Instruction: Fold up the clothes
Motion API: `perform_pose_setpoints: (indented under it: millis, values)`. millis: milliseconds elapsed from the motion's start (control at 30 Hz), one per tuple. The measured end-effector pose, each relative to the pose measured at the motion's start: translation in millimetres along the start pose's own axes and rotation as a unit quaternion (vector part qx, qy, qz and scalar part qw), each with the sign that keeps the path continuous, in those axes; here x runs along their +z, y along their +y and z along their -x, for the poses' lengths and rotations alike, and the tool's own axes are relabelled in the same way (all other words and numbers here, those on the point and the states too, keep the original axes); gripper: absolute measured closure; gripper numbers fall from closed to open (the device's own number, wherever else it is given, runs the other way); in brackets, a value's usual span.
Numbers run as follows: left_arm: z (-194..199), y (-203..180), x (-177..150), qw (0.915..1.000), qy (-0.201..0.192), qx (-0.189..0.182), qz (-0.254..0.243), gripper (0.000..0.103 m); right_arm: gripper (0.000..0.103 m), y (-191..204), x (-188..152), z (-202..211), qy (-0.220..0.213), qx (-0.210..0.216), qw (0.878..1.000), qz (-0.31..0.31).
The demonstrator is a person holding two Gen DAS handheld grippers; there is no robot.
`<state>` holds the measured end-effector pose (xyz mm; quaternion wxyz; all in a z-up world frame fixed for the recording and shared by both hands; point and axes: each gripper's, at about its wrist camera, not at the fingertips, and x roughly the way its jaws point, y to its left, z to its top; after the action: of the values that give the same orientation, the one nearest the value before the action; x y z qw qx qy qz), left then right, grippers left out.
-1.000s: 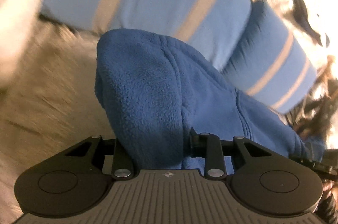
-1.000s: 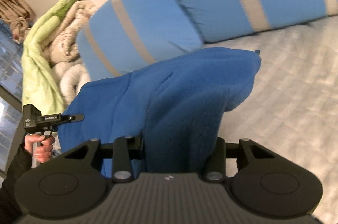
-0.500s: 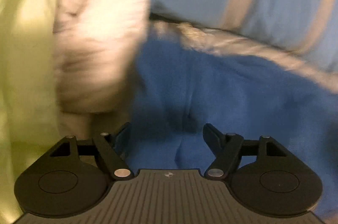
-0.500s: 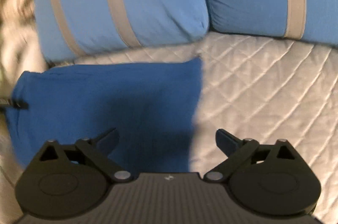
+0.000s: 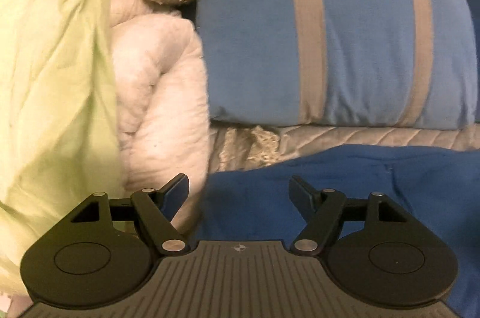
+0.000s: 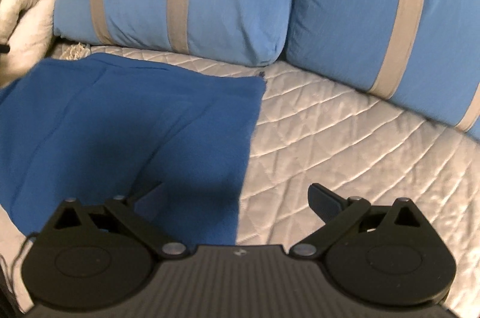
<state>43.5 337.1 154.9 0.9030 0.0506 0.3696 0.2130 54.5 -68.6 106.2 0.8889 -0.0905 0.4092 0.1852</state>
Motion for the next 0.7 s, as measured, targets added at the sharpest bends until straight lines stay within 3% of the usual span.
perform_pose_setpoints:
  millis: [333,500,600,700]
  values:
    - [-80.8,-10.0,-64.9,0.9995,0.030,0.008,-0.004,0.028,0.000,-24.5,-41.5,4.0,0.018,-0.013,1.000,-0.001]
    - [-105.3,18.3,-78.4,0.9940,0.036,-0.036,0.097,0.014,0.000,-58.9,-73.0,-5.0,0.004,0.014,0.998,-0.057]
    - [-104.1,19.6,-79.1,0.9937,0.035,-0.036,0.100,0.014,0.000,-80.9,-88.0,-17.3,0.006,-0.004,0.995,-0.096]
    - [-99.8,15.8,-80.7,0.9950,0.028,-0.024,0.093,0.011,0.000,-97.6,-97.9,-31.9,0.035,-0.022,0.990,-0.133]
